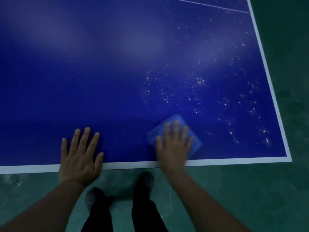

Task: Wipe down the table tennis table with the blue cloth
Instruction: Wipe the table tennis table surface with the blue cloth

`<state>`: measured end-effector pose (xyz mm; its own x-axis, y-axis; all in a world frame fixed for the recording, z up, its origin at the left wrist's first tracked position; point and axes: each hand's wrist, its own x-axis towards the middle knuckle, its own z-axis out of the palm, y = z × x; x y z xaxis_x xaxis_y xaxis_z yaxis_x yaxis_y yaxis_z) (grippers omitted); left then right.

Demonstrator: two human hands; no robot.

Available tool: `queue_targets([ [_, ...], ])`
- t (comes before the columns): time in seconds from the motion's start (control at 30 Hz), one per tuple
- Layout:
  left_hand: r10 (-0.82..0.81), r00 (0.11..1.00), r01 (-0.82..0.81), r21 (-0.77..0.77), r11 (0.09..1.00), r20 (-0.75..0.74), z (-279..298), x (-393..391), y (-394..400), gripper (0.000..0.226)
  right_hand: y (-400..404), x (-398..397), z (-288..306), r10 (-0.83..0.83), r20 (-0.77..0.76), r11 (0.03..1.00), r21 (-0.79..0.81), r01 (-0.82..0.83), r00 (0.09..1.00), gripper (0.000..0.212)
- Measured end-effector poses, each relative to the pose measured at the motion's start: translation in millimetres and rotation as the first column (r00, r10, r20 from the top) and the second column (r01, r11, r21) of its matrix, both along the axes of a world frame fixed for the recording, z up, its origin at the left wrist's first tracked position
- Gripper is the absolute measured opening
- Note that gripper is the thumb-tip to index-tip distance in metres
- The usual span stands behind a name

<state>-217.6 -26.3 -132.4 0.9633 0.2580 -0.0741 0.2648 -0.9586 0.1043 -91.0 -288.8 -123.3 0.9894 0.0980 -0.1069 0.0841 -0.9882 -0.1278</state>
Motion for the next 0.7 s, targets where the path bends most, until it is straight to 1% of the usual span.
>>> queue_targets([
  [0.03,0.003,1.000,-0.003,0.001,1.000,0.001,0.1,0.1,-0.1,0.070,13.0,-21.2,-0.2,0.232,-0.017,0.973,-0.001,-0.232,0.973,0.061],
  [0.07,0.007,1.000,-0.007,-0.001,1.000,0.001,0.4,-0.1,-0.1,0.070,15.0,-36.7,-0.6,0.407,-0.021,0.913,-0.004,-0.407,0.913,0.059],
  [0.1,0.010,1.000,-0.010,-0.002,1.000,0.001,0.7,-0.1,-0.5,0.070,8.3,-37.9,0.0,0.496,-0.014,0.868,-0.001,-0.497,0.868,0.059],
  [0.13,0.010,1.000,-0.010,-0.001,1.000,0.002,1.0,0.0,-0.7,0.070,-4.9,-26.0,-0.3,0.508,-0.010,0.862,0.013,-0.508,0.862,0.059],
  [0.2,0.010,1.000,-0.010,0.001,1.000,-0.002,2.2,1.3,-1.2,0.069,-39.4,9.7,-5.2,0.373,-0.004,0.927,-0.034,-0.372,0.928,0.061],
  [0.27,0.009,1.000,-0.009,-0.004,1.000,-0.004,3.6,1.9,-1.9,0.069,-78.6,47.0,-4.5,0.155,-0.047,0.984,-0.084,-0.158,0.987,0.067],
  [0.3,0.005,1.000,-0.005,-0.005,1.000,-0.005,3.4,1.4,-1.6,0.069,-94.1,59.5,-1.6,0.044,-0.066,0.995,-0.081,-0.050,0.997,0.070],
  [0.37,0.000,1.000,0.000,-0.008,1.000,-0.006,3.0,0.2,-0.4,0.069,-101.2,62.9,2.2,-0.157,-0.066,0.987,-0.052,0.153,0.985,0.072],
  [0.4,0.000,1.000,0.000,-0.011,1.000,-0.005,2.8,-0.5,0.1,0.068,-91.6,55.2,1.6,-0.225,-0.053,0.974,-0.049,0.223,0.973,0.071],
  [0.43,0.000,1.000,0.000,-0.012,1.000,-0.003,2.7,-0.9,0.3,0.068,-76.0,42.9,1.4,-0.246,-0.025,0.968,-0.051,0.244,0.969,0.070],
  [0.47,-0.002,1.000,0.002,-0.010,1.000,-0.004,2.2,-1.4,0.5,0.068,-57.8,26.6,0.9,-0.202,-0.003,0.979,-0.035,0.202,0.979,0.068],
  [0.5,-0.003,1.000,0.003,-0.009,1.000,-0.006,2.3,-1.6,0.4,0.068,-40.1,8.2,0.6,-0.077,-0.008,0.997,-0.016,0.077,0.997,0.065],
  [0.53,-0.002,1.000,0.002,-0.012,1.000,-0.009,2.5,-1.4,0.7,0.068,-27.9,-10.5,-0.9,0.126,-0.016,0.992,-0.010,-0.127,0.992,0.063],
  [0.57,-0.003,1.000,0.002,-0.015,1.000,-0.012,2.8,-0.8,0.9,0.068,-25.2,-24.3,-2.9,0.336,-0.019,0.941,-0.028,-0.336,0.942,0.060],
  [0.6,-0.005,1.000,0.004,-0.018,1.000,-0.017,3.1,-0.2,1.1,0.068,-32.3,-24.9,-4.0,0.480,-0.021,0.876,-0.047,-0.480,0.877,0.059],
  [0.63,-0.007,1.000,0.006,-0.020,1.000,-0.023,3.6,0.5,1.2,0.068,-47.0,-14.4,-4.9,0.527,-0.018,0.848,-0.048,-0.527,0.850,0.058],
  [0.67,-0.007,1.000,0.006,-0.026,1.000,-0.027,4.4,1.1,1.0,0.068,-64.8,-0.8,-6.4,0.473,-0.005,0.880,-0.056,-0.472,0.881,0.059],
  [0.7,-0.006,1.000,0.005,-0.033,0.999,-0.030,5.3,1.8,0.6,0.068,-83.0,13.9,-6.2,0.339,0.011,0.938,-0.076,-0.338,0.941,0.061],
])
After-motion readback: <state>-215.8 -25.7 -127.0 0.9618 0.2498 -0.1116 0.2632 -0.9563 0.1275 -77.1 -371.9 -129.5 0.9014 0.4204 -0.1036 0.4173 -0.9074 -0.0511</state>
